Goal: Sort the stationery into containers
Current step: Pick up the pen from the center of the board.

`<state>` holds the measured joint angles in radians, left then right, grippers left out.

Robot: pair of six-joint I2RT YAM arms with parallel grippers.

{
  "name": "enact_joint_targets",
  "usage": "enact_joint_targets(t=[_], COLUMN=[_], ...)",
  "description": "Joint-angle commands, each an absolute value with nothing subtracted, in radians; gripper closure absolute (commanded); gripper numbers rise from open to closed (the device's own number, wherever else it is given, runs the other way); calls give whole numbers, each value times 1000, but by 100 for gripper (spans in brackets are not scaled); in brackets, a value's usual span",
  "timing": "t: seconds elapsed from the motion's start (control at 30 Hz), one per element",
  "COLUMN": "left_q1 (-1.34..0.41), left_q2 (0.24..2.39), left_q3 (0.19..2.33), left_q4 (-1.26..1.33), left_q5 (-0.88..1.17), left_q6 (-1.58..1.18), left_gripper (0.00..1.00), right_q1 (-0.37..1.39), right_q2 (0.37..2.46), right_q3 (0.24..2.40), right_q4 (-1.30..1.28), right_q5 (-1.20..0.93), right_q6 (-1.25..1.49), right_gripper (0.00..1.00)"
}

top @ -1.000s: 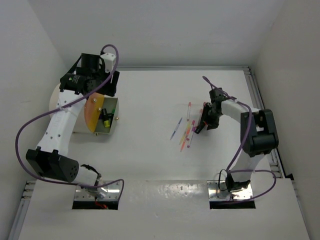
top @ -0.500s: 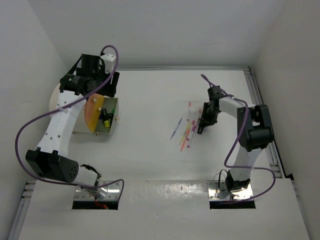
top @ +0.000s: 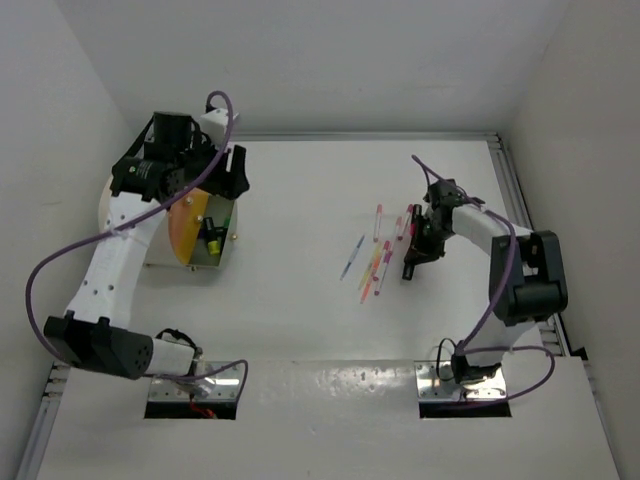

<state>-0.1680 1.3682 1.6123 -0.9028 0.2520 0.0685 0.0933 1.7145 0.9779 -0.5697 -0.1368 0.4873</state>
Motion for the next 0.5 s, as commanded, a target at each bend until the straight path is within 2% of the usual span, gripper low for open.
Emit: enact_joint_targets(t=[0.0, 0.07, 0.13, 0.23, 0.33, 0.47], left_q1=[-156, -163, -176, -184, -207, -252], left_q2=[1258, 1188, 1125, 1088, 1081, 1098], left_q3=[1545, 1435, 1315, 1204, 1147, 1173], left_q4=[-813, -709, -551, -366, -217, -215], left_q5=[582, 765, 845, 919, 925, 850], left_q6=[63, 11, -154, -347, -542, -575], left_gripper=[32, 30, 28, 30, 33, 33], right_q1=[123, 161, 217, 300, 428, 523], right_q2=[1568, 1493, 1451, 1407, 1391, 1394], right_q3=[1012, 1031, 1054, 1115, 1181, 1255], right_q4=[-577, -532, -454, -373, -318, -268], right_q5=[-305, -440, -555, -604, -598, -562], right_q6=[405, 402, 434, 463, 495, 538], right_gripper=[100, 100, 100, 100, 100, 100])
